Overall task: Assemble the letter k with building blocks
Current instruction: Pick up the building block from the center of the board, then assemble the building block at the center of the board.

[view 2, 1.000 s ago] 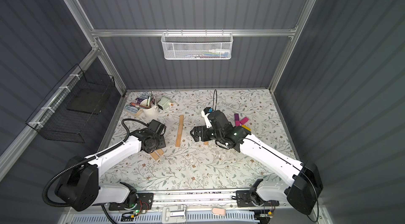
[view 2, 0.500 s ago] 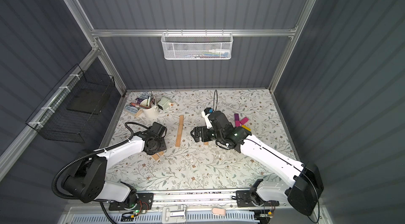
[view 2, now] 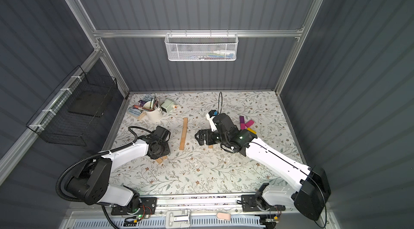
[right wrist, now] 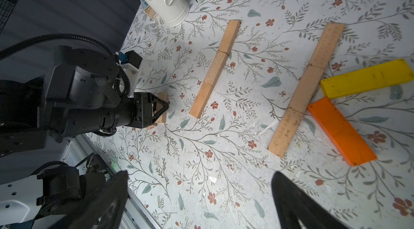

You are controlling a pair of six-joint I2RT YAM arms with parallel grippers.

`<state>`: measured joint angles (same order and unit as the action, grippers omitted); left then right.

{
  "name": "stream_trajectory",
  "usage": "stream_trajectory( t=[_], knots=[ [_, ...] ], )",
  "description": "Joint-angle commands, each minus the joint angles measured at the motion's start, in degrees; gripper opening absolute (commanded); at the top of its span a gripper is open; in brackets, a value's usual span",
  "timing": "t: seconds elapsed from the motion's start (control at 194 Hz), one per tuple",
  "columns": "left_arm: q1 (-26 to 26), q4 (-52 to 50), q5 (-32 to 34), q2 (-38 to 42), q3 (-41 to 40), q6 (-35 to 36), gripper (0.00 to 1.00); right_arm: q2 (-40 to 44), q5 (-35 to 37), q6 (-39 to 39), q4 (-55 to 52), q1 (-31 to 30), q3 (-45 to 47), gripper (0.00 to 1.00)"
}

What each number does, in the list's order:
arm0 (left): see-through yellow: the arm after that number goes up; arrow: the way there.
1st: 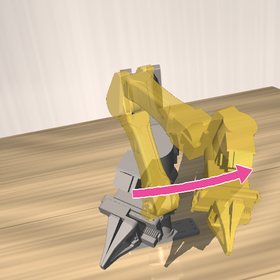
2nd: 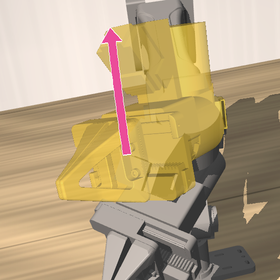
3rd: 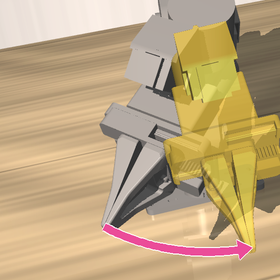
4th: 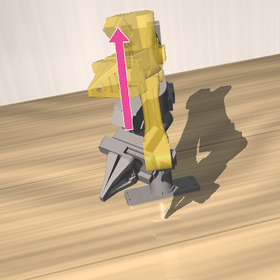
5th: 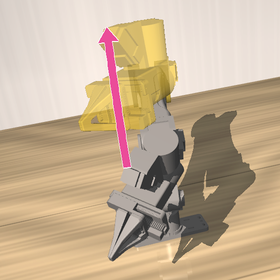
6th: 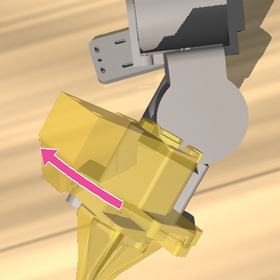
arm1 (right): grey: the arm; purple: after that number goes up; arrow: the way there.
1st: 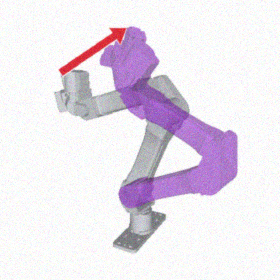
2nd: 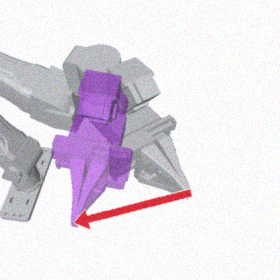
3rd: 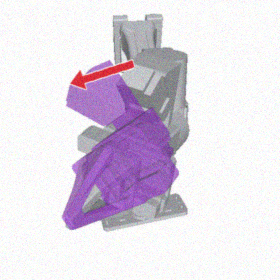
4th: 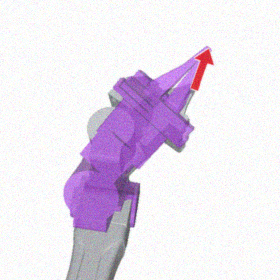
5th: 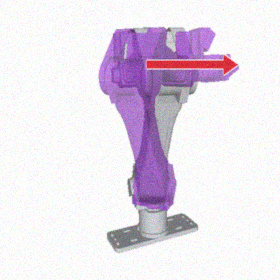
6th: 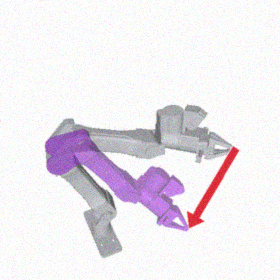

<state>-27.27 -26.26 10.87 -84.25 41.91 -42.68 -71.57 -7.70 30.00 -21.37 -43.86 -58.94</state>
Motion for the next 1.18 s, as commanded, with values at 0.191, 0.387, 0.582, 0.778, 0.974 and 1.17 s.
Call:
stream_trajectory(
  t=[0.191,0.387,0.582,0.778,0.974,1.17],
  knots=[
    [0.4,3.0,-4.1,2.6,1.2,8.7,0.15,1.4,0.2,0.4,-0.4,-0.1,0.1,0.99],
    [0.3,6.3,-14.3,3.4,10.7,22.9,0.14,2.7,2.5,0.8,0.3,-0.1,0.8,0.99],
    [-1.8,5.1,-25.2,-6.3,24.2,36.8,0.18,5.6,4.8,1.7,0.4,0.0,2.4,0.99],
    [-2.4,-1.0,-27.2,-17.6,36.6,50.5,0.21,9.7,6.3,2.5,-0.6,0.0,3.8,0.99],
    [-2.4,-4.7,-26.5,-27.9,46.2,56.4,0.22,11.5,6.5,4.0,-0.4,0.0,5.3,0.99],
    [-2.5,-3.4,-24.7,-34.0,48.6,58.1,0.22,12.0,6.3,4.3,-0.6,0.0,5.4,0.99]
  ],
)
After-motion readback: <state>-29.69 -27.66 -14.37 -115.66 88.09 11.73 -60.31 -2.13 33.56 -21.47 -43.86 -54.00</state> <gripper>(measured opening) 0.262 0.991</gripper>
